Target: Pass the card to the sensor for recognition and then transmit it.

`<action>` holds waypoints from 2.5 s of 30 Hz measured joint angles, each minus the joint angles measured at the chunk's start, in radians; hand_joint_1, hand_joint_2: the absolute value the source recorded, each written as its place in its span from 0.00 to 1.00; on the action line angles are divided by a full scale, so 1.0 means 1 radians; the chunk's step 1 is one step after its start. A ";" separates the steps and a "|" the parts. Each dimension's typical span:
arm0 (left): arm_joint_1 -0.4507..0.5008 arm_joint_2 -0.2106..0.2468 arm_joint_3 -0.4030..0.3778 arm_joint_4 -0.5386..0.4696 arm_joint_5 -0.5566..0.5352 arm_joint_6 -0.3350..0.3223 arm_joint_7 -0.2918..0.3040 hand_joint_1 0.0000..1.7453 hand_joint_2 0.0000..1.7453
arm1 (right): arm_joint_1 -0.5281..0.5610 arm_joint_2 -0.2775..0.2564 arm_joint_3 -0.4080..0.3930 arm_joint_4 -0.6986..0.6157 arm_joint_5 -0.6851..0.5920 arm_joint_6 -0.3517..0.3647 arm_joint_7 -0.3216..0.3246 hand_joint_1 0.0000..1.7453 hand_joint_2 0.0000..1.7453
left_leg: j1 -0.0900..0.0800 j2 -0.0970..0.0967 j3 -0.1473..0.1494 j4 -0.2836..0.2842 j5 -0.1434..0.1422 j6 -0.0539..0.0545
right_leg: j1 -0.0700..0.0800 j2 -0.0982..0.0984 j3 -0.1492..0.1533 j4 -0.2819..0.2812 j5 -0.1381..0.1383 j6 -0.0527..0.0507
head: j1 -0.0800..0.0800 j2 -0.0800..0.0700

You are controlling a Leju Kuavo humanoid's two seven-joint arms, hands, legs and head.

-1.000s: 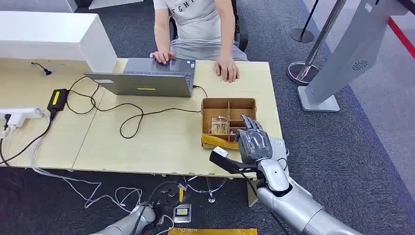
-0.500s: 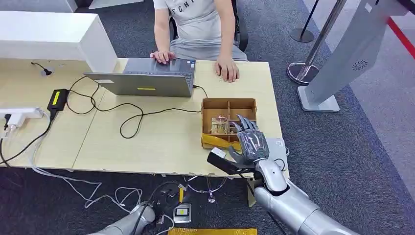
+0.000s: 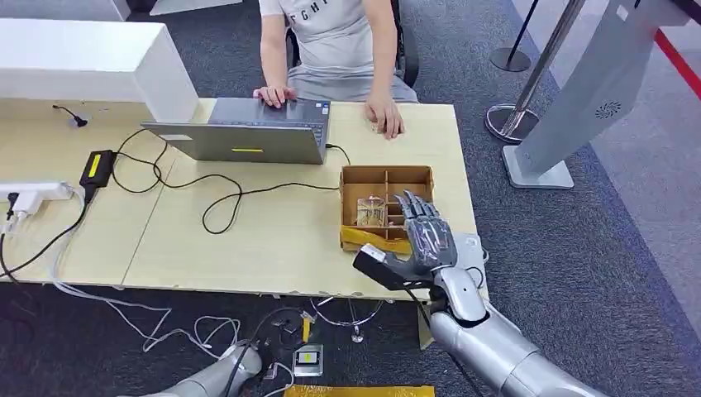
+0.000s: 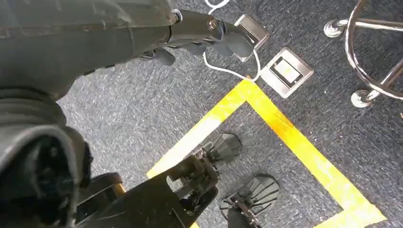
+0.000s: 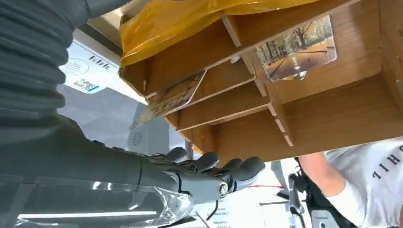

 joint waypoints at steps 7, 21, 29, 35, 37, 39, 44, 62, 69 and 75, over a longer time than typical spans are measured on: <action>-0.003 0.000 -0.007 0.000 -0.002 -0.005 0.001 0.00 0.00 | 0.000 0.000 0.000 0.005 -0.001 -0.002 0.000 0.00 1.00 | 0.000 0.000 0.000 0.000 0.000 0.000 | 0.000 0.000 0.000 0.000 0.000 0.000 | 0.000 0.000; -0.005 -0.001 -0.010 0.001 0.001 -0.003 0.016 0.00 0.00 | -0.022 0.000 0.000 0.033 0.010 0.009 0.077 0.00 1.00 | 0.000 0.000 0.000 0.000 0.000 0.000 | 0.000 0.000 0.000 0.000 0.000 0.000 | 0.000 0.000; -0.005 0.000 -0.010 0.001 -0.002 0.000 0.019 0.00 0.00 | -0.023 -0.002 0.000 0.050 0.024 0.010 0.103 0.00 1.00 | 0.000 0.000 0.000 0.000 0.000 0.000 | 0.000 0.000 0.000 0.000 0.000 0.000 | 0.000 0.000; -0.004 0.000 -0.010 0.001 -0.003 -0.003 0.019 0.00 0.00 | -0.020 -0.003 0.000 0.050 0.029 0.014 0.106 0.00 1.00 | 0.000 0.000 0.000 0.000 0.000 0.000 | 0.000 0.000 0.000 0.000 0.000 0.000 | 0.000 0.000; -0.004 0.000 -0.010 0.001 -0.003 -0.003 0.019 0.00 0.00 | -0.020 -0.003 0.000 0.050 0.030 0.015 0.106 0.00 1.00 | 0.000 0.000 0.000 0.000 0.000 0.000 | 0.000 0.000 0.000 0.000 0.000 0.000 | 0.000 0.000; -0.004 0.000 -0.010 0.001 -0.003 -0.003 0.019 0.00 0.00 | -0.020 -0.003 0.000 0.050 0.032 0.015 0.106 0.00 1.00 | 0.000 0.000 0.000 0.000 0.000 0.000 | 0.000 0.000 0.000 0.000 0.000 0.000 | 0.000 0.000; -0.004 0.000 -0.010 0.001 -0.007 -0.001 0.019 0.00 0.00 | -0.020 -0.003 0.000 0.050 0.033 0.018 0.105 0.92 1.00 | 0.000 0.000 0.000 0.000 0.000 0.000 | 0.000 0.000 0.000 0.000 0.000 0.000 | 0.000 0.000; -0.003 -0.001 -0.010 0.001 -0.017 0.002 0.030 0.00 0.00 | -0.012 0.000 -0.010 0.029 0.024 0.015 0.063 1.00 1.00 | 0.000 0.000 0.000 0.000 0.000 0.000 | 0.000 0.000 0.000 0.000 0.000 0.000 | 0.000 0.000; -0.003 -0.001 -0.010 0.001 -0.011 0.004 0.030 0.00 0.00 | -0.009 0.003 -0.008 -0.005 0.004 0.031 0.063 1.00 1.00 | 0.000 0.000 0.000 0.000 0.000 0.000 | 0.000 0.000 0.000 0.000 0.000 0.000 | 0.000 0.000; -0.003 -0.001 -0.010 0.001 -0.010 0.016 0.040 0.00 0.00 | -0.009 0.017 0.003 -0.006 -0.011 0.027 0.057 1.00 1.00 | 0.000 0.000 0.000 0.000 0.000 0.000 | 0.000 0.000 0.000 0.000 0.000 0.000 | 0.000 0.000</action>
